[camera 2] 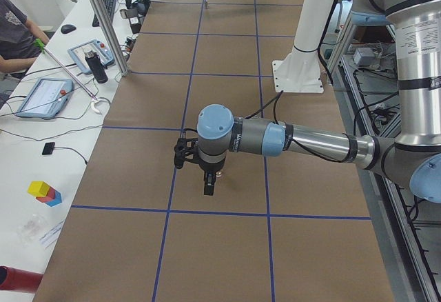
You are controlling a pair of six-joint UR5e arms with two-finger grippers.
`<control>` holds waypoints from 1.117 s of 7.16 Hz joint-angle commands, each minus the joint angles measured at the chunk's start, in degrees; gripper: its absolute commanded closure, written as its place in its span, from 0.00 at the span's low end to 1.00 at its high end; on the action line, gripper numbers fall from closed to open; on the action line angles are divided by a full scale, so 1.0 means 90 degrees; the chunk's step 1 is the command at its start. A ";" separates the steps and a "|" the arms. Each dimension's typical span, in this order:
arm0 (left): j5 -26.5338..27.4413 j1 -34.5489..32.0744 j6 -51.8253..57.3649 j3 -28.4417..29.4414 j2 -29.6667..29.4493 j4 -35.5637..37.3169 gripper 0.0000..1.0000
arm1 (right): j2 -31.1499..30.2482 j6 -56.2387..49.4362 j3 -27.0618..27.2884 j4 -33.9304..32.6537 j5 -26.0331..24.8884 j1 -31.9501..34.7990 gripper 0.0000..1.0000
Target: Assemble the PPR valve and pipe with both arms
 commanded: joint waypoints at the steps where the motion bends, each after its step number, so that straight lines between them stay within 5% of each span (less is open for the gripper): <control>1: -0.0013 0.0053 -0.0033 0.0047 0.0021 -0.0016 0.00 | -0.0125 0.0037 -0.0050 0.0397 0.0031 -0.0010 0.00; 4: 0.0007 0.0538 -0.0565 0.0028 -0.0017 -0.0074 0.00 | -0.0125 0.0057 -0.0147 0.0397 0.0021 -0.0146 0.00; 6: 0.0026 0.1280 -0.1588 0.0037 -0.0027 -0.0949 0.00 | -0.0125 0.0066 -0.0147 0.0397 0.0021 -0.0214 0.00; 8: 0.0666 0.2489 -0.3424 0.0057 -0.0018 -0.2064 0.00 | -0.0115 0.0086 -0.0167 0.0397 0.0070 -0.0302 0.00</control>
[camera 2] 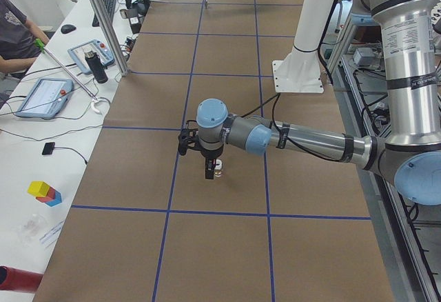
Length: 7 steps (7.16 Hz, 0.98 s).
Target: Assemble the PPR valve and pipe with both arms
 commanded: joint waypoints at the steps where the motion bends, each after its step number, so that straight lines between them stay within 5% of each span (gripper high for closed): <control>1: 0.0706 0.1066 -0.1137 0.0026 -0.0027 -0.0555 0.01 | 0.0014 0.0008 -0.0007 0.0029 0.0033 -0.0049 0.00; 7: 0.0797 0.1644 -0.1275 0.0396 -0.0174 -0.0565 0.02 | 0.0024 0.0008 0.0003 0.0039 0.0102 -0.0098 0.00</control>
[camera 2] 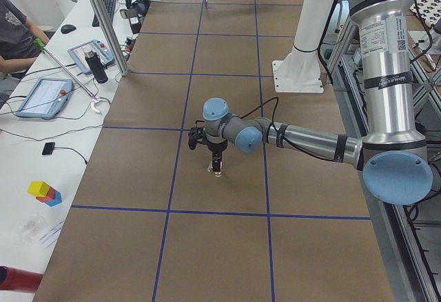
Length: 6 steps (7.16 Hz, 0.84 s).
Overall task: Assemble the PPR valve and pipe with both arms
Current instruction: 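Lower the left gripper onto the white-ended brass valve and close it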
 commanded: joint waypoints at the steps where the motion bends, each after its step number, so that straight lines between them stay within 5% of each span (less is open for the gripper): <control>1: 0.0004 0.0195 -0.0120 0.0110 -0.0092 0.0000 0.02 | 0.0000 0.0000 0.0003 0.0001 0.0001 -0.0013 0.00; 6: 0.0004 0.0332 -0.0248 0.0325 -0.0142 -0.0019 0.12 | 0.0000 -0.0029 0.0012 0.0011 0.0274 -0.0013 0.00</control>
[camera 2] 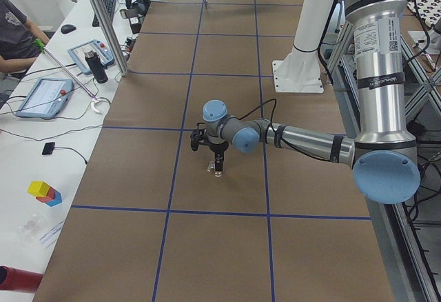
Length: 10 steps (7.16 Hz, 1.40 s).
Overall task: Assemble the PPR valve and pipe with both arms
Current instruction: 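Lower the left gripper onto the white-ended brass valve and close it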
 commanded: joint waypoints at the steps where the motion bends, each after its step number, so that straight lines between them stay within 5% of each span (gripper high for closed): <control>1: -0.0008 0.0005 0.0010 0.0125 -0.0062 -0.0007 0.13 | 0.0008 -0.0010 0.0014 0.0008 0.0024 0.0000 0.00; 4: -0.0008 0.0005 0.0029 0.0233 -0.0190 0.0003 0.26 | 0.0008 -0.0010 -0.0006 0.0008 0.0024 0.0000 0.00; 5: -0.0008 -0.0005 0.0029 0.0223 -0.0190 0.0003 0.41 | 0.0008 -0.0010 -0.0006 0.0008 0.0024 0.0000 0.00; 7: -0.0027 -0.0005 0.0039 0.0213 -0.0180 0.0013 1.00 | 0.0008 -0.0010 -0.0006 0.0008 0.0024 0.0000 0.00; 10: -0.0076 -0.0044 0.0010 0.0028 -0.0219 0.0101 1.00 | 0.0008 -0.0010 0.0004 0.0008 0.0024 0.0000 0.00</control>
